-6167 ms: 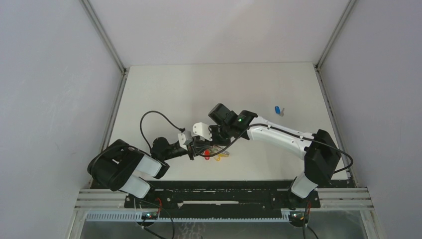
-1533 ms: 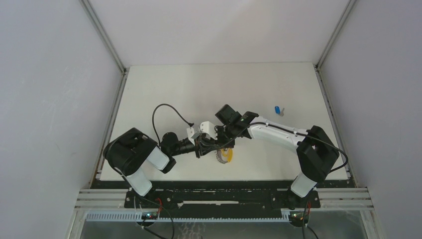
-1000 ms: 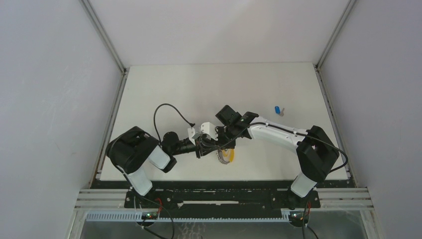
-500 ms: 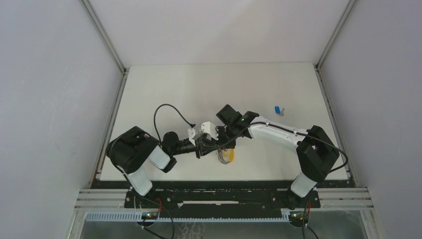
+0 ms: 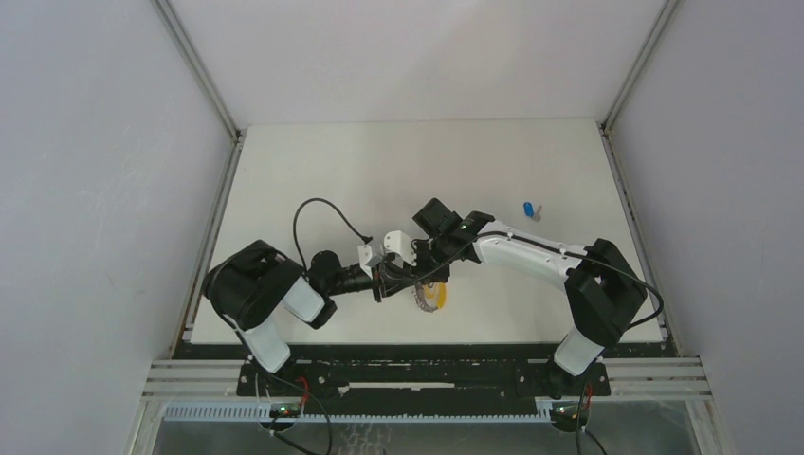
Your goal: Put the keys on the keyring
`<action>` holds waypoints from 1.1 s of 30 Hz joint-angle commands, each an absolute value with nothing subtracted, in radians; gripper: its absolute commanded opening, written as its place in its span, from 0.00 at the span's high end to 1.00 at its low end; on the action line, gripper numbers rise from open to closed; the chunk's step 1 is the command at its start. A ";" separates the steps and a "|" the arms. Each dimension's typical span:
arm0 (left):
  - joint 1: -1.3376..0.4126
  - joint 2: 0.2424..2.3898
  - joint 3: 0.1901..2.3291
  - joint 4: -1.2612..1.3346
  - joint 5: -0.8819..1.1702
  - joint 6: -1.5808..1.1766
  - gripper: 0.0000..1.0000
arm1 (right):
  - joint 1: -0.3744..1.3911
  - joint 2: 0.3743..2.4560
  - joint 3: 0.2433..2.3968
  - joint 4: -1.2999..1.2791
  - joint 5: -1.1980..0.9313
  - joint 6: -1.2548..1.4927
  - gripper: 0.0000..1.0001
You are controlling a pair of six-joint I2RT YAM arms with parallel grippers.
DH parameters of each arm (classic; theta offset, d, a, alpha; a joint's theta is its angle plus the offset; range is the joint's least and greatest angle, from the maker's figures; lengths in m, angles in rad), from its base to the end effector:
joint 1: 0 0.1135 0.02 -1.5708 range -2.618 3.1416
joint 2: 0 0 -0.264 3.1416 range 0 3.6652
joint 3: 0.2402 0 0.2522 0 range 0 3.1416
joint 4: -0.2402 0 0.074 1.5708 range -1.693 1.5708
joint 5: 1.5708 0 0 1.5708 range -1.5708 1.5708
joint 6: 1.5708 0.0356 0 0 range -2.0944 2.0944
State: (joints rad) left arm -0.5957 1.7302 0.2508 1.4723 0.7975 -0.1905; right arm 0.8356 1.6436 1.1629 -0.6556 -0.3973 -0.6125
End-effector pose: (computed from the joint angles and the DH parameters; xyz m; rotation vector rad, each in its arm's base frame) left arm 0.1867 -0.1574 0.1350 0.9687 1.4196 -1.2201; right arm 0.2105 0.2533 0.2198 -1.8732 1.9378 0.6048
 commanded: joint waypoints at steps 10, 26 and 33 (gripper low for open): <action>-0.604 1.756 0.268 1.476 0.842 -0.176 0.88 | 0.834 1.561 1.174 -0.558 -0.435 -0.604 1.00; -0.615 1.756 0.294 1.476 0.880 -0.200 1.00 | 0.844 1.559 1.174 -0.528 -0.427 -0.594 1.00; -0.613 1.738 0.273 1.477 0.835 -0.181 1.00 | 0.840 1.529 1.144 -0.503 -0.399 -0.582 0.95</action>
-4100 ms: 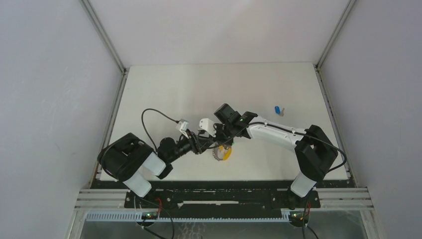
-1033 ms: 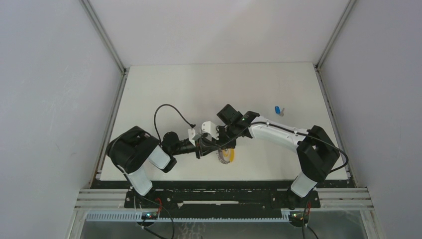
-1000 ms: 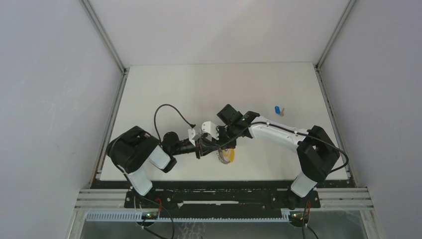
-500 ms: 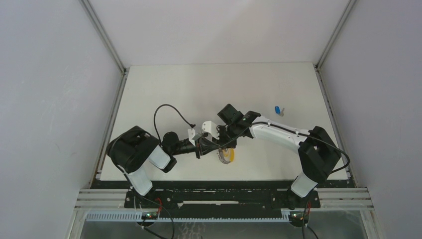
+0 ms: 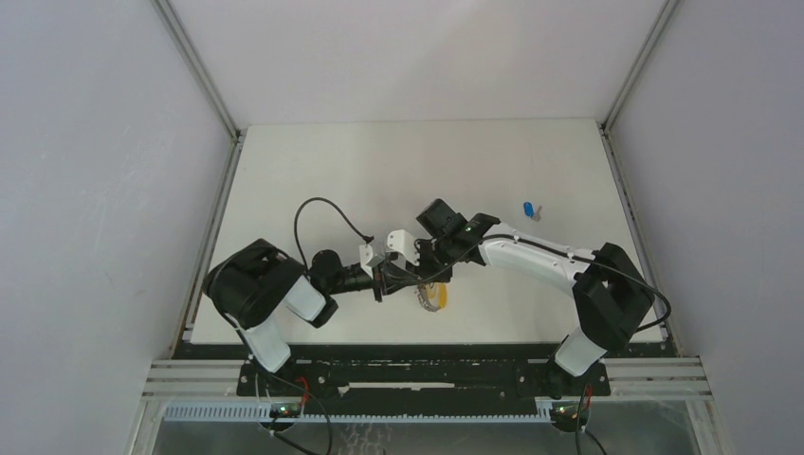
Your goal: Put the keys on the keyring
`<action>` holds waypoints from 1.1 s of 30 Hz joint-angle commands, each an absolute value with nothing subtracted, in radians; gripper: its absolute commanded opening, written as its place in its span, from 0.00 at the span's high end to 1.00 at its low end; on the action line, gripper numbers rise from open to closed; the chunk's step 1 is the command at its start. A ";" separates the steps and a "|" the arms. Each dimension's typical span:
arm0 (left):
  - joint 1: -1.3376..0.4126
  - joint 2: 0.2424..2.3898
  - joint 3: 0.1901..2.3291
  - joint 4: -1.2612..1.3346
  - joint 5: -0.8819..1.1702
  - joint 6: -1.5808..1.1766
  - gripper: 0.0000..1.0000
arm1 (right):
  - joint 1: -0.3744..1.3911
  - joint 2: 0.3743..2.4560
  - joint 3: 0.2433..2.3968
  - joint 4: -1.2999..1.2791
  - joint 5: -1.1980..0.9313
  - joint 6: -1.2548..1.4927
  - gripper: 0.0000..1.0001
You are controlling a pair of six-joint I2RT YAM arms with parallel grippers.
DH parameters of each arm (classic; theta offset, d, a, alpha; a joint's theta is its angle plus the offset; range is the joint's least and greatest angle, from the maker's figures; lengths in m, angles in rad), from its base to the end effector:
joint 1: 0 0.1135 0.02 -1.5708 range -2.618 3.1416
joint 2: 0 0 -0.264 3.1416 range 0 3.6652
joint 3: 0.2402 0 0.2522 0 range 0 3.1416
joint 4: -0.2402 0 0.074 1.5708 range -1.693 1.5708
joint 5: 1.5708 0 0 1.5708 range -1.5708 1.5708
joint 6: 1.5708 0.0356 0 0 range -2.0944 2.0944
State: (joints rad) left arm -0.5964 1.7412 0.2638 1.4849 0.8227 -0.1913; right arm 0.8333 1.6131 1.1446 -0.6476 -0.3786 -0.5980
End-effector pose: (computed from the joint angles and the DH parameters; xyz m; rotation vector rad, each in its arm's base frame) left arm 0.1885 -0.1595 0.1361 0.9896 1.3960 -1.2368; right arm 0.2080 0.2485 0.2240 -1.8461 1.9425 0.5821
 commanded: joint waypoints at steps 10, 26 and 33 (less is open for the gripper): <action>-0.604 1.702 0.256 1.477 0.797 -0.172 1.00 | 0.771 1.360 0.971 -0.371 -0.452 -0.466 0.78; -0.604 1.661 0.256 1.479 0.767 -0.198 1.00 | 0.573 1.325 0.642 0.158 -0.815 -0.137 0.75; -0.606 1.627 0.267 1.479 0.752 -0.208 1.00 | 0.469 1.390 0.595 0.363 -0.950 0.035 0.74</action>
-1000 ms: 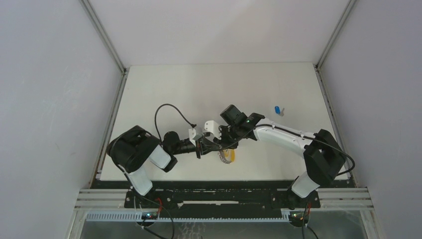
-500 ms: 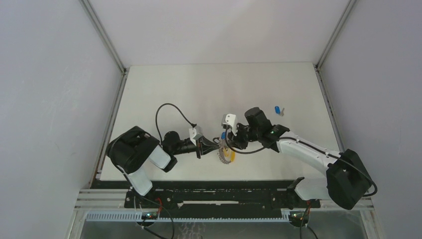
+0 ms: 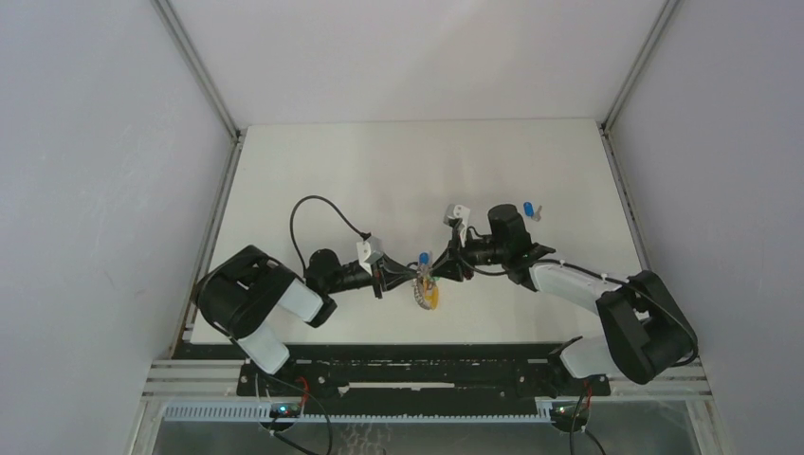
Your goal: Put the keys on the keyring
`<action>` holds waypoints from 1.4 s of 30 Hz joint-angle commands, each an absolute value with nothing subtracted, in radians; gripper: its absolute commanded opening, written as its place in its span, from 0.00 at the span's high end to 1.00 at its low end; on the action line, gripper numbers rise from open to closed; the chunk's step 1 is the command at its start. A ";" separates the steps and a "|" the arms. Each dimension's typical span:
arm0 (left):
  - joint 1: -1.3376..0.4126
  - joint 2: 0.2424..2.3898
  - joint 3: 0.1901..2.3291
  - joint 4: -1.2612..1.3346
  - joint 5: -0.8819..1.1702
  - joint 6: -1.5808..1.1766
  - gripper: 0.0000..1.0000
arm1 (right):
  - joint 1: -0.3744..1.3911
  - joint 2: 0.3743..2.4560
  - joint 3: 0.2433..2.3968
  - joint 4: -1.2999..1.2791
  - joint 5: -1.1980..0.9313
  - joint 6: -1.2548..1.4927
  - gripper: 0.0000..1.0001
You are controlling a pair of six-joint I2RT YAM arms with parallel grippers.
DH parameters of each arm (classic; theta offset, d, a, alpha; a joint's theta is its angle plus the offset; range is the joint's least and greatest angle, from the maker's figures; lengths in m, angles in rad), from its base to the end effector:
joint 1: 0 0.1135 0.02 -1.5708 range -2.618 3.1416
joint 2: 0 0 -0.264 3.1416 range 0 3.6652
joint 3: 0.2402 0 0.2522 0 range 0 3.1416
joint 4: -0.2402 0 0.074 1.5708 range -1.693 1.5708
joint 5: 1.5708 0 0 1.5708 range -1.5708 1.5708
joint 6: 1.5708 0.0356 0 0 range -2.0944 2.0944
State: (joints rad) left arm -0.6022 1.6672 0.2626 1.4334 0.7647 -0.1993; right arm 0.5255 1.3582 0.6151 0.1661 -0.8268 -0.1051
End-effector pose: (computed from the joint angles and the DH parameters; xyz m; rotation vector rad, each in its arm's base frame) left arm 0.1877 -0.1590 0.1475 0.9423 1.3956 -1.2009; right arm 0.2183 0.1568 0.1965 -1.1165 1.8257 1.1288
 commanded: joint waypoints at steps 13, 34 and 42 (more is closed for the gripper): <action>-0.610 1.621 0.296 1.480 0.726 -0.228 1.00 | 0.452 1.515 0.585 0.548 -1.066 0.159 0.76; -0.612 1.611 0.307 1.480 0.726 -0.248 1.00 | 0.466 1.601 0.595 0.621 -1.136 0.170 0.87; -0.614 1.609 0.307 1.481 0.724 -0.250 1.00 | 0.472 1.620 0.600 0.625 -1.152 0.170 0.88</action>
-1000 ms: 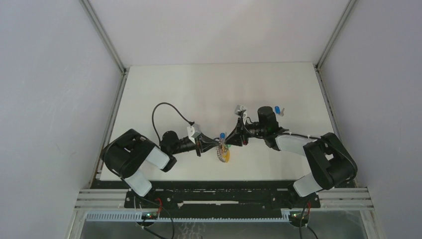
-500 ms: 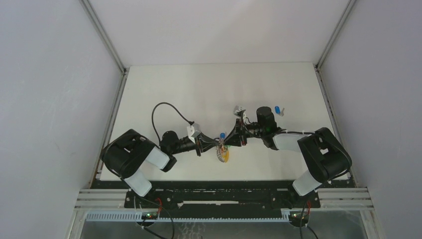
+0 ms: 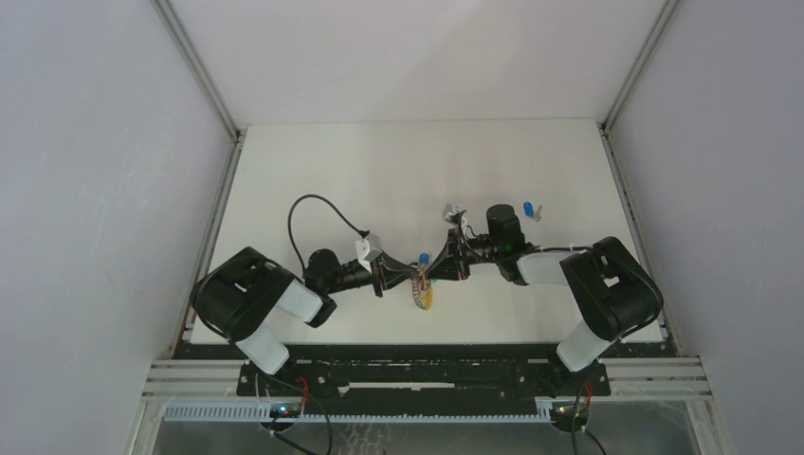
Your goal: Put the keys on the keyring
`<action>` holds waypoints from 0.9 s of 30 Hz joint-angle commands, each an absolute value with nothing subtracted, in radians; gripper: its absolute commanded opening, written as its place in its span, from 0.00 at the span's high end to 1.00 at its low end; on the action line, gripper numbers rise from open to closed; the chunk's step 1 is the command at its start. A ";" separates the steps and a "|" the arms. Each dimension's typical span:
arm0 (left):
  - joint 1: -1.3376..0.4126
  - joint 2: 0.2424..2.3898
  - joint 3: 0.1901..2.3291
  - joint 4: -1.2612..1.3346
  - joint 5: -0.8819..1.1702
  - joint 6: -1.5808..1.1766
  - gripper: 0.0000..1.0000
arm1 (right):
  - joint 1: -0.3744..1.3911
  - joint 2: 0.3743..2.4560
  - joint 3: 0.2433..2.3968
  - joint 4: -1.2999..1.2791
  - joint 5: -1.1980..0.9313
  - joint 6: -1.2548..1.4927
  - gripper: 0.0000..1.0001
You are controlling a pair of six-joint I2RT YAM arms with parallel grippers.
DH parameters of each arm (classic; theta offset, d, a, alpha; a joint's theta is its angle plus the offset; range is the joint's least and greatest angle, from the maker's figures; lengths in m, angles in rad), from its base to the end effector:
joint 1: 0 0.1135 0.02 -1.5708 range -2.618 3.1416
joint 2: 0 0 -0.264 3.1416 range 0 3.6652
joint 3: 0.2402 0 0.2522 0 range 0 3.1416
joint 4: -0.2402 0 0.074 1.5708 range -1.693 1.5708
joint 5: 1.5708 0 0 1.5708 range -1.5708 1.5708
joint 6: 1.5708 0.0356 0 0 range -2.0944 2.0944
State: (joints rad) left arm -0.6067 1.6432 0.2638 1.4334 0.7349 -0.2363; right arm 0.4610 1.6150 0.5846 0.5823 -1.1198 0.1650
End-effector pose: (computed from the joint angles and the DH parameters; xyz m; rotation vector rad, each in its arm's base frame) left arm 0.1876 -0.1592 0.1532 0.8990 1.3991 -1.2066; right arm 0.2453 0.1576 0.1593 -1.0278 1.7808 1.5111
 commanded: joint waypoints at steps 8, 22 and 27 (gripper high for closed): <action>-0.617 1.611 0.308 1.482 0.727 -0.250 1.00 | 0.470 1.620 0.600 0.659 -1.171 0.188 0.97; -0.623 1.611 0.314 1.482 0.734 -0.256 1.00 | 0.469 1.628 0.604 0.675 -1.182 0.195 1.00; -0.626 1.603 0.312 1.482 0.729 -0.252 1.00 | 0.475 1.651 0.621 0.653 -1.195 0.195 1.00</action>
State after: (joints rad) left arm -0.6151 1.6417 0.2638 1.4334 0.7357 -0.2443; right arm 0.4625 1.6329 0.5854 0.6174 -1.1580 0.1829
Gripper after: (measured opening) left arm 0.007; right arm 0.002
